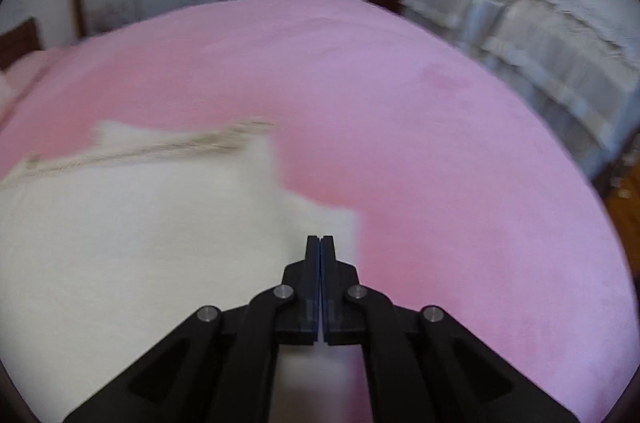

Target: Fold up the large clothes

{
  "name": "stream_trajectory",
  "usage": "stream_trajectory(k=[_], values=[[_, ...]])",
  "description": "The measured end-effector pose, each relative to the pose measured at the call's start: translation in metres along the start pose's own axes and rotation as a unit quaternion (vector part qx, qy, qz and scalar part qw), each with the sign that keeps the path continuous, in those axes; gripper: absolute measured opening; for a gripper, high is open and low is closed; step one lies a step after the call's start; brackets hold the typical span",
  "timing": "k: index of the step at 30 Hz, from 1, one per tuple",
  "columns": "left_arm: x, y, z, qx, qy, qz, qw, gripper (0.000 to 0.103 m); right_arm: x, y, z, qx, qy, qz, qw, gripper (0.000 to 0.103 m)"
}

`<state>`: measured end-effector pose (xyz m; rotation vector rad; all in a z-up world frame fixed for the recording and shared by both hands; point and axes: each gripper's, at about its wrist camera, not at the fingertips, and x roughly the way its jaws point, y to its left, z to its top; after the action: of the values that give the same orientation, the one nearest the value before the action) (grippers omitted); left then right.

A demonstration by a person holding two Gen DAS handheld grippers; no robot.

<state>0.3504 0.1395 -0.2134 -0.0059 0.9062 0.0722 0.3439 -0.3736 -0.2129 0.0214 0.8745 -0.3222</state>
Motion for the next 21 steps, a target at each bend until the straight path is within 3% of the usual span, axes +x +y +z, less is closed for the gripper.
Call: stream_trajectory(k=[3,6,12,16,18,20,21], values=[[0.001,-0.001,0.000,0.005,0.001,0.006,1.0000,0.069,0.005,-0.041,-0.012,0.054,0.029,0.005,0.998,0.000],[-0.001,-0.004,0.006,0.003,0.014,0.007,0.9999,0.071,-0.004,-0.058,-0.021,0.069,0.030,0.006,0.997,0.000],[-0.024,0.003,0.008,-0.024,0.063,-0.016,0.9976,0.072,-0.042,-0.047,-0.023,0.068,0.013,0.037,0.997,0.003],[-0.064,0.003,0.010,-0.017,0.070,-0.010,0.9973,0.072,-0.080,-0.029,-0.013,0.064,0.002,0.074,0.995,0.005],[-0.086,0.003,0.011,-0.017,0.080,0.002,0.9966,0.072,-0.101,-0.025,-0.008,0.066,-0.005,0.095,0.993,0.014],[-0.104,0.002,0.012,-0.020,0.090,0.005,0.9957,0.072,-0.130,-0.014,-0.005,0.061,-0.019,0.109,0.992,0.030],[-0.118,0.001,0.011,-0.022,0.092,-0.002,0.9955,0.072,-0.142,-0.010,-0.005,0.058,-0.028,0.114,0.991,0.032]])
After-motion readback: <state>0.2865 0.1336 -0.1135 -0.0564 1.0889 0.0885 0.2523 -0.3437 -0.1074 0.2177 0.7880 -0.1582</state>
